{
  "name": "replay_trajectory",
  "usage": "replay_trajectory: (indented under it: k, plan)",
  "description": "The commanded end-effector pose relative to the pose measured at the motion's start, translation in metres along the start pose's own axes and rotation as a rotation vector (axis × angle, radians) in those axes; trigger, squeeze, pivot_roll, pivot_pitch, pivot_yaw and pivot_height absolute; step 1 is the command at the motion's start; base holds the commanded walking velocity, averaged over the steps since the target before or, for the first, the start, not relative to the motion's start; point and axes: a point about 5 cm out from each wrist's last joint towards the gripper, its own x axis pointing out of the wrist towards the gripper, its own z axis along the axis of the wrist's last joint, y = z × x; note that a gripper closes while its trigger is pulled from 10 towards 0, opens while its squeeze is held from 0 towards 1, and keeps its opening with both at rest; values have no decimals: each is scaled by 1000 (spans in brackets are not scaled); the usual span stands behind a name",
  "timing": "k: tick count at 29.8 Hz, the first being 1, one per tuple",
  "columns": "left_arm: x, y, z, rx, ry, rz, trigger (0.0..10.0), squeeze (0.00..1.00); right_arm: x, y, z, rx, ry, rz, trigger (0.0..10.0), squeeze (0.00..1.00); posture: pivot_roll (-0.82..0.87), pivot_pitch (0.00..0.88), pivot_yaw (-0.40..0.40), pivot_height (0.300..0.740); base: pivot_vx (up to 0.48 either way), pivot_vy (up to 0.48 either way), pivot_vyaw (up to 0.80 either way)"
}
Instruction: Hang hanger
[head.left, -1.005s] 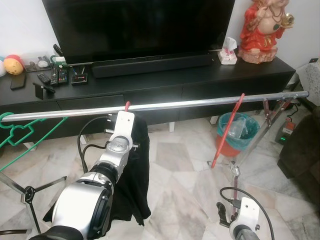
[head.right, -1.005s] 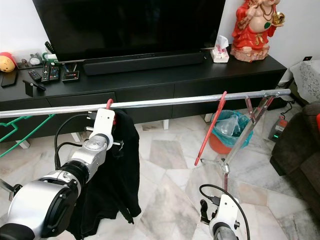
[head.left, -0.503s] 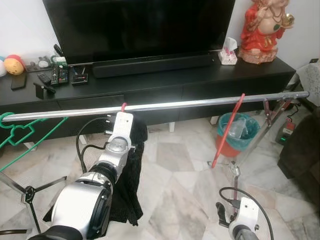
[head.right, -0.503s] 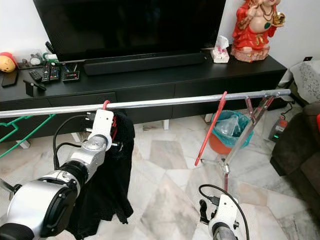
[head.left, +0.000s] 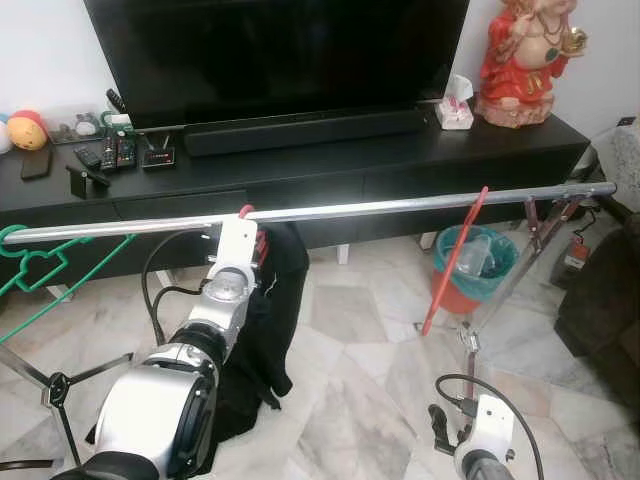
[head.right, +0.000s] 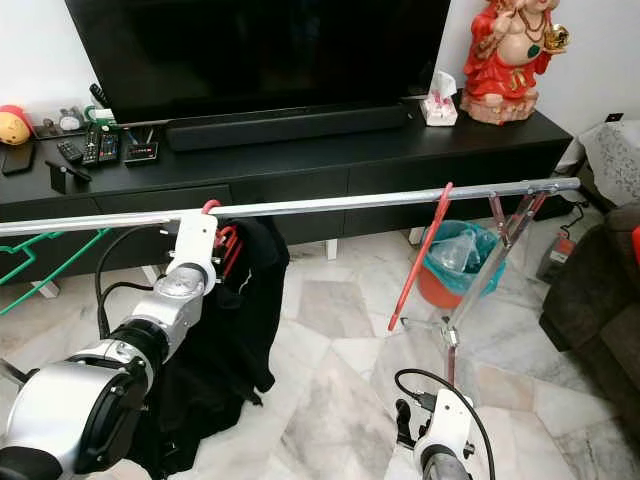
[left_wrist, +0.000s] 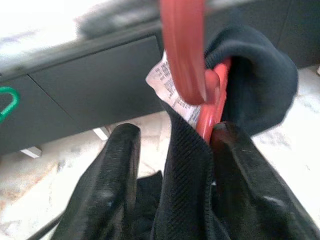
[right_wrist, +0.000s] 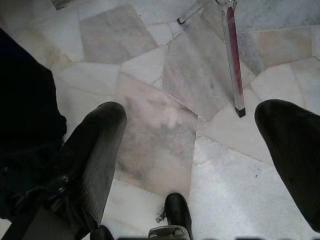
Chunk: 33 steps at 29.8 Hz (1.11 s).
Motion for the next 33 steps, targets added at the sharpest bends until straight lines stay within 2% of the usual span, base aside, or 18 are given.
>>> replay_trajectory:
  k: [1, 5, 8, 9, 10, 11, 17, 21, 22, 23, 28, 30, 33]
  plan:
    - [1, 10, 9, 6, -62, 24, 10000, 1000, 0, 0, 1, 10, -5, -3, 10000, 0, -71, 0, 5, 740, 0, 0, 0]
    - [0, 17, 7, 10, -81, 31, 10000, 1000, 0, 0, 0, 9, -3, -4, 10000, 0, -68, 0, 4, 740, 0, 0, 0]
    - [-4, 25, 8, -35, -128, 9, 10000, 1000, -1, -1, -1, 6, 0, -5, 10000, 0, -64, 0, 4, 740, 0, 0, 0]
    - [-7, 24, 9, -71, -156, -30, 10000, 255, -1, -2, -1, 4, 2, -5, 10000, 0, -62, 0, 4, 740, 0, 0, 0]
    - [-8, 23, 10, -79, -166, -45, 10000, 255, -1, -2, -1, 3, 3, -4, 10000, 0, -62, 0, 4, 740, 0, 0, 0]
    - [-11, 22, 11, -91, -182, -64, 10000, 0, -1, -2, -2, 2, 4, -4, 10000, 0, -62, 0, 4, 740, 0, 0, 0]
    - [-27, 22, 16, -115, -253, -126, 10000, 0, -2, -3, -5, 0, 16, -4, 10000, 0, -64, 0, 10, 740, 0, 0, 0]
    - [-38, 32, 15, -89, -290, -128, 10000, 0, -2, -3, -6, 0, 22, -5, 10000, 0, -63, 0, 13, 740, 0, 0, 0]
    - [-46, 41, 2, -34, -306, -131, 10000, 0, -2, -3, -6, -1, 26, -6, 10000, 0, -63, 0, 16, 740, 0, 0, 0]
    - [-49, 44, -2, -20, -307, -135, 10000, 0, -2, -3, -6, -1, 28, -7, 10000, 0, -64, 0, 16, 740, 0, 0, 0]
    - [-69, 69, -34, 2, -283, -83, 10000, 0, -2, -4, -7, 2, 31, -8, 10000, 0, -61, 0, 21, 740, 0, 0, 0]
    - [-75, 81, -47, -1, -265, -45, 10000, 0, -3, -6, -7, 2, 32, -10, 10000, 0, -61, 0, 21, 740, 0, 0, 0]
    - [-89, 108, -83, 15, -180, 94, 10000, 0, -3, -7, -8, 0, 35, -10, 10000, 0, -54, 0, 22, 740, 0, 0, 0]
